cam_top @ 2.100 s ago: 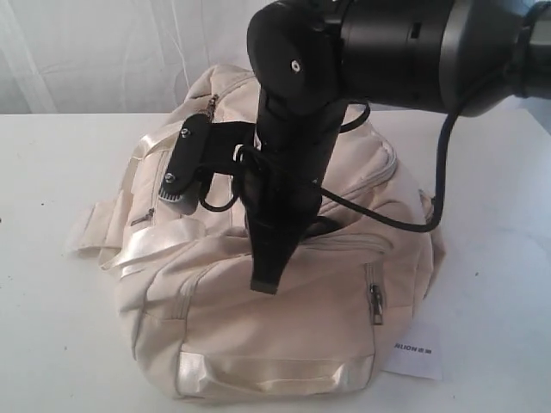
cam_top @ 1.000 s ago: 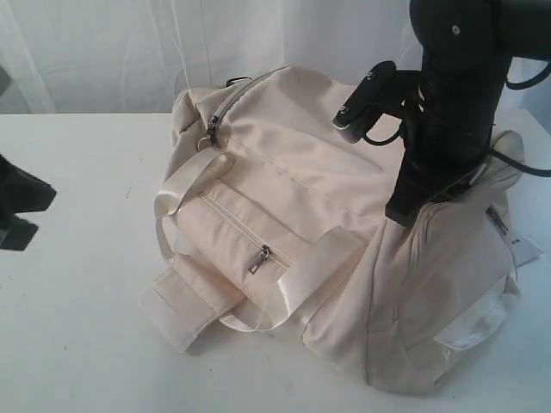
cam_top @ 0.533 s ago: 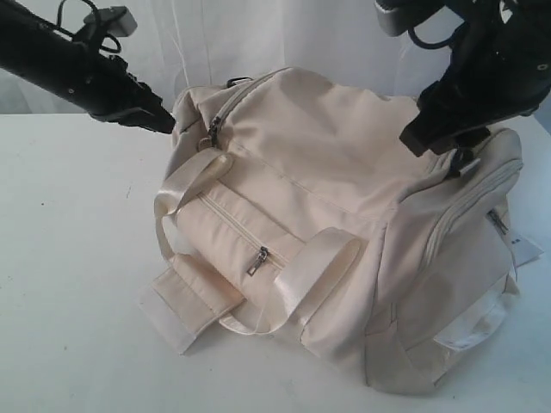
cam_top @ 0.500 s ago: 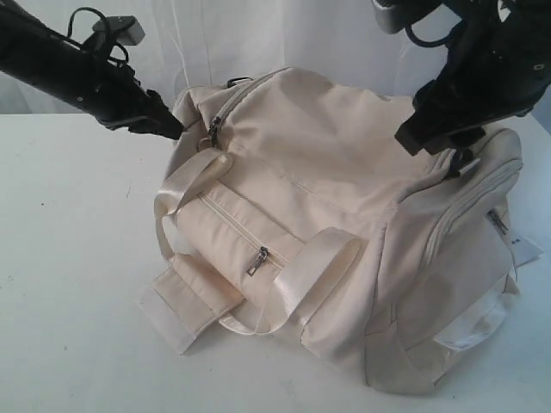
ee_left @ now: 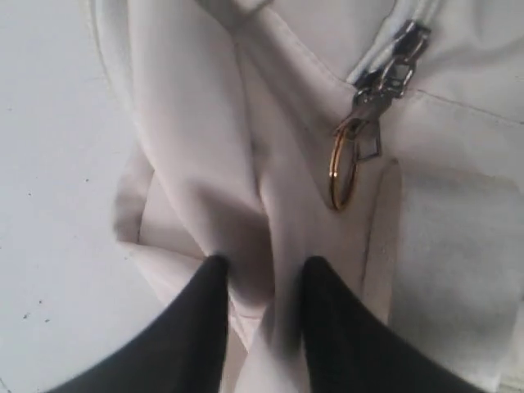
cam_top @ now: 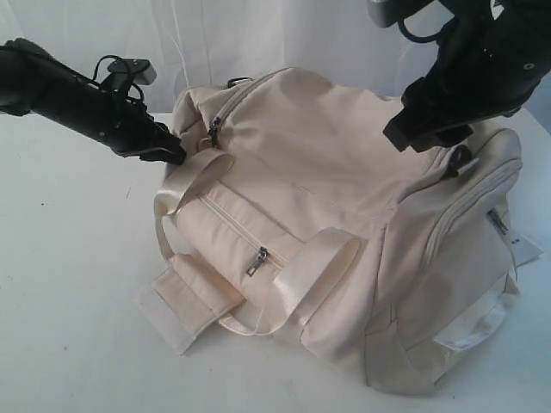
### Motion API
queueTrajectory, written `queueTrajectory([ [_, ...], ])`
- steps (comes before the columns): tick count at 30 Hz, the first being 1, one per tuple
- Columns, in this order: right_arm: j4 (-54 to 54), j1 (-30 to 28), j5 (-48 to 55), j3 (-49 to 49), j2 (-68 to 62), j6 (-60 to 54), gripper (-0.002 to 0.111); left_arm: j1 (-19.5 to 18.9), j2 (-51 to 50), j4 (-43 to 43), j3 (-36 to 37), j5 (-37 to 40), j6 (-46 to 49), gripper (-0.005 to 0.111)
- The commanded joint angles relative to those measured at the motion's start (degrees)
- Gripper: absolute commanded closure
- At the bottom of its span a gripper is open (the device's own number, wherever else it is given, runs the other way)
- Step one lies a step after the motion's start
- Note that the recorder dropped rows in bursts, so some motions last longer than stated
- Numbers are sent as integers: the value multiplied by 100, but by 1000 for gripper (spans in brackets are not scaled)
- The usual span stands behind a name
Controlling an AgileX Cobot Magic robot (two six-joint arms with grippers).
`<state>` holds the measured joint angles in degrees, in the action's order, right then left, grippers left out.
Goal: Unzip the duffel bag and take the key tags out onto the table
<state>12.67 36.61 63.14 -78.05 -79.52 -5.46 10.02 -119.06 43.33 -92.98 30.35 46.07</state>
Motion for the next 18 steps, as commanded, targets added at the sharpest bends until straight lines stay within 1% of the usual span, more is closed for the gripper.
queueTrajectory([
  [1,-42,-64,-41,16,53,57,55,43,43,-341,-19,392,-364,106],
  [4,-72,-64,-28,16,53,73,56,18,159,-895,-19,579,-944,107],
  [6,-152,-64,-28,16,53,73,56,-66,257,-1164,-19,794,-1161,107],
  [14,-465,-64,-91,16,53,73,56,-561,775,-1186,47,2305,-1140,107],
  [16,-603,-64,-181,16,53,49,56,-617,1007,-1170,221,2565,-1036,107],
  [18,-817,-64,-287,16,53,-84,56,-640,1270,-1170,489,2648,-979,107],
])
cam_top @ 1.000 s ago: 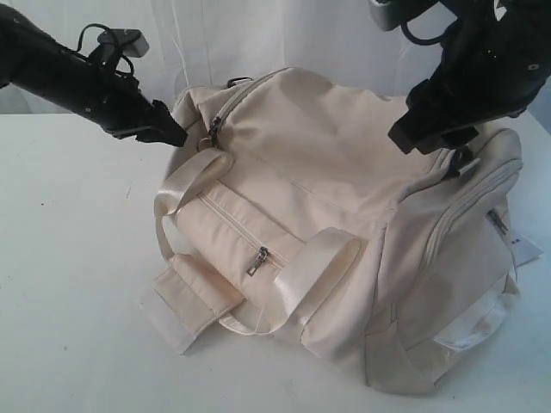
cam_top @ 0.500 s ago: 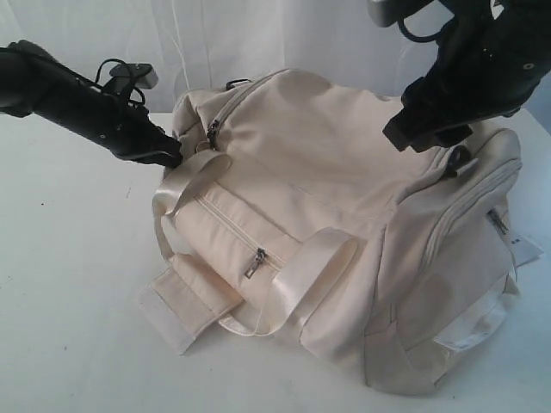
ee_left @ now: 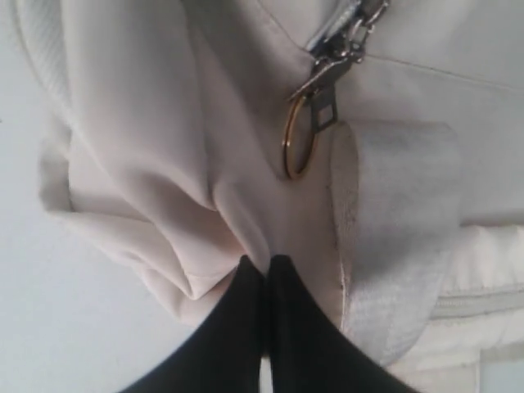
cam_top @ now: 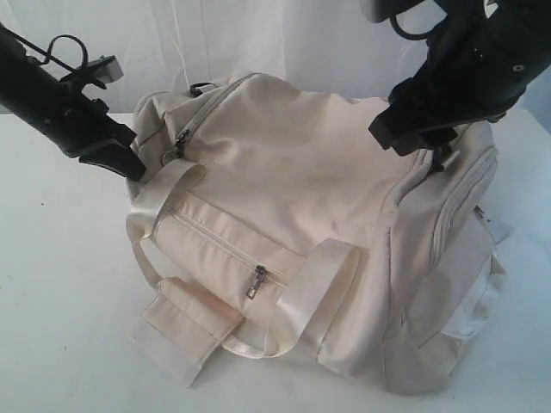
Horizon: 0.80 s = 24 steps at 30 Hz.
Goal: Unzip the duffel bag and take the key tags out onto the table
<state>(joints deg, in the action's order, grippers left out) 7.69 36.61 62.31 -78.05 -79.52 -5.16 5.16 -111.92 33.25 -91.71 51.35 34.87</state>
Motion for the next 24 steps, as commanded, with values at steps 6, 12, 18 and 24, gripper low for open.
queueTrajectory([
  [6,-1929,-64,-1243,16,-89,-1295,58,-154,1457,-148,1418,469,371,107],
  [12,-3503,418,-2913,16,-824,-2914,60,-154,2275,-13,2455,-265,598,107],
  [18,-3575,1160,-3998,-269,-1957,-3118,59,-154,2582,-15,2800,-529,598,107],
  [24,-3575,1567,-4677,-742,-2759,-3118,59,-154,2582,-15,2995,-773,605,107],
])
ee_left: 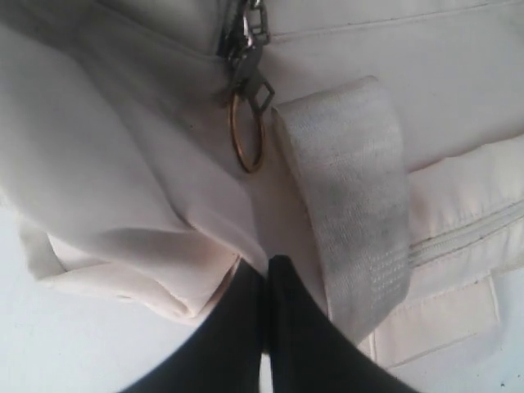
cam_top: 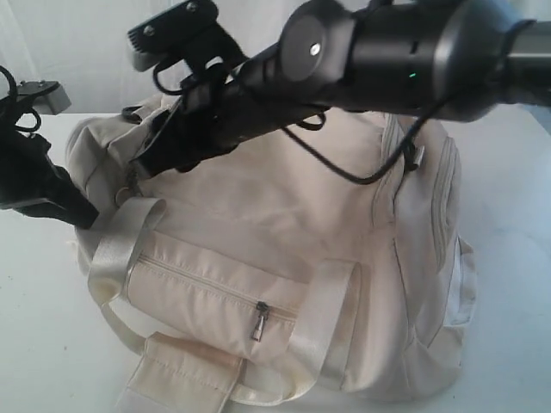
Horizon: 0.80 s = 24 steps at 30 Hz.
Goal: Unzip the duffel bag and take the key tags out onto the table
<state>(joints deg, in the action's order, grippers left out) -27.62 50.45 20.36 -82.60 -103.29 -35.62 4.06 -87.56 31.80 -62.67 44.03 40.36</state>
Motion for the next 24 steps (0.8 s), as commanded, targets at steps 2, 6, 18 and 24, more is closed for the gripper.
queueTrajectory([
  [2,-44,249,-494,-417,-564,-71,59,-44,147,130,92,-85,79,107],
  [6,-30,273,-354,-479,-762,-71,59,-44,159,299,92,-146,236,107],
  [18,52,380,-288,-479,-947,-626,39,-44,184,620,92,-127,485,107],
  [24,52,462,-484,-479,-1220,-718,39,-44,432,797,92,-82,701,107],
])
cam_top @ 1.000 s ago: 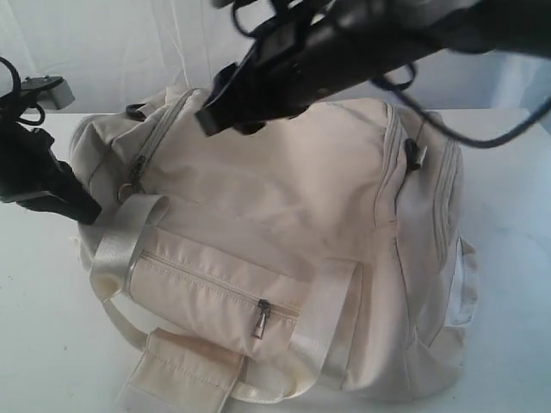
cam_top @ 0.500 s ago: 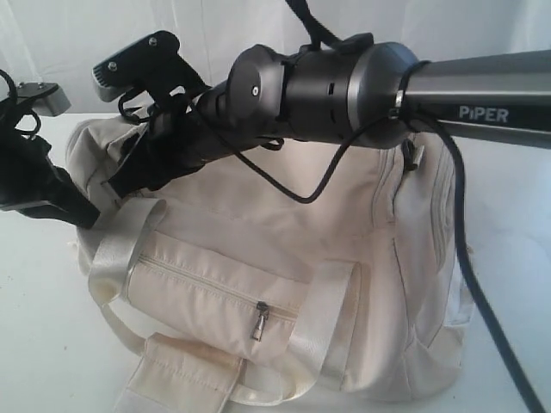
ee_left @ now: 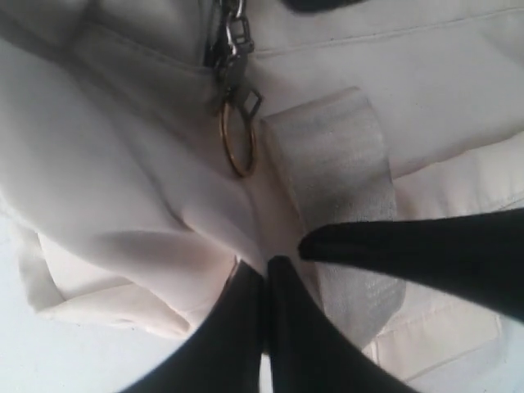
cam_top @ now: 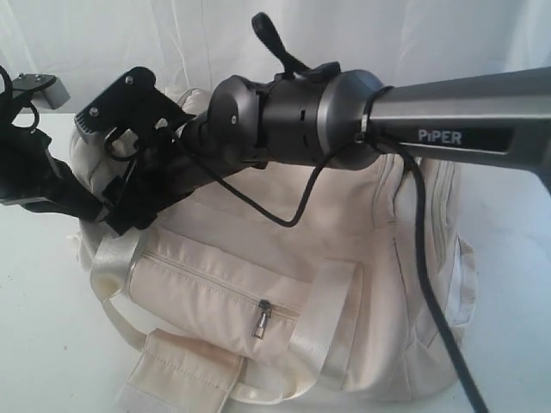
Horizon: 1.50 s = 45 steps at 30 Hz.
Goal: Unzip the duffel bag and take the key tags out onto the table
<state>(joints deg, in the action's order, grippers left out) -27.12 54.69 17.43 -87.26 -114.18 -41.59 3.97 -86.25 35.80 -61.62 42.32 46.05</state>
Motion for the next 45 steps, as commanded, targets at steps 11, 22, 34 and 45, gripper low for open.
queueTrajectory([
  [11,2,39,-671,-12,-237,-121,43,-35,428,420,-13,137,197,107],
  [22,2,39,-728,-12,-299,-121,78,-35,428,482,-13,219,292,107],
  [34,2,39,-885,-12,-277,-121,108,-35,428,482,-13,234,329,107],
  [45,2,-216,-837,-12,16,-121,108,-35,394,482,-13,269,352,107],
])
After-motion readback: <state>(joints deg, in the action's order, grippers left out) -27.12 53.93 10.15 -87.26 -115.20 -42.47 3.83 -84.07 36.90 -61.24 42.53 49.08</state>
